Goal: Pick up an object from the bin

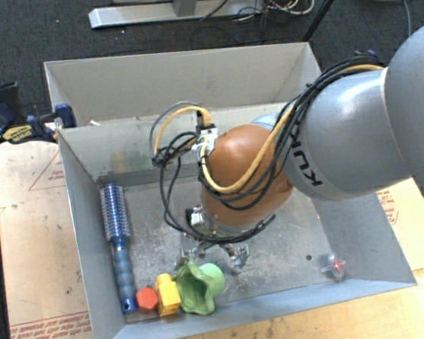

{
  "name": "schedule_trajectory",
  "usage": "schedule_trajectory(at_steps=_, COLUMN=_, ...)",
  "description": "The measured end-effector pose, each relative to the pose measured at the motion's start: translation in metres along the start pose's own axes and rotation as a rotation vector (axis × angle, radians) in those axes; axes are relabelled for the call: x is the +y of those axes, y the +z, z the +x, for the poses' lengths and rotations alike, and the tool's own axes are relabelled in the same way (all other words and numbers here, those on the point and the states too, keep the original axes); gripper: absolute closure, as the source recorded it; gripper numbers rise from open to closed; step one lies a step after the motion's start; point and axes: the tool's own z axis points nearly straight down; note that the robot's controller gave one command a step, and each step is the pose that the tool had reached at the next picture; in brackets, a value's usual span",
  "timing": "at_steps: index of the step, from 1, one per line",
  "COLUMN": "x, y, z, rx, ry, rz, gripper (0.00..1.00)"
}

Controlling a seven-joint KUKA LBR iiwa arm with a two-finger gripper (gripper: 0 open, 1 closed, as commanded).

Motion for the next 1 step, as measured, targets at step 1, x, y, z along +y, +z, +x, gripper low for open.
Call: schedule_trajectory(at_steps=1, x=0.0151, y=-0.0244, z=0.0453, rx=0.007, ry=-0.352, rz=-0.016, gripper=0.00)
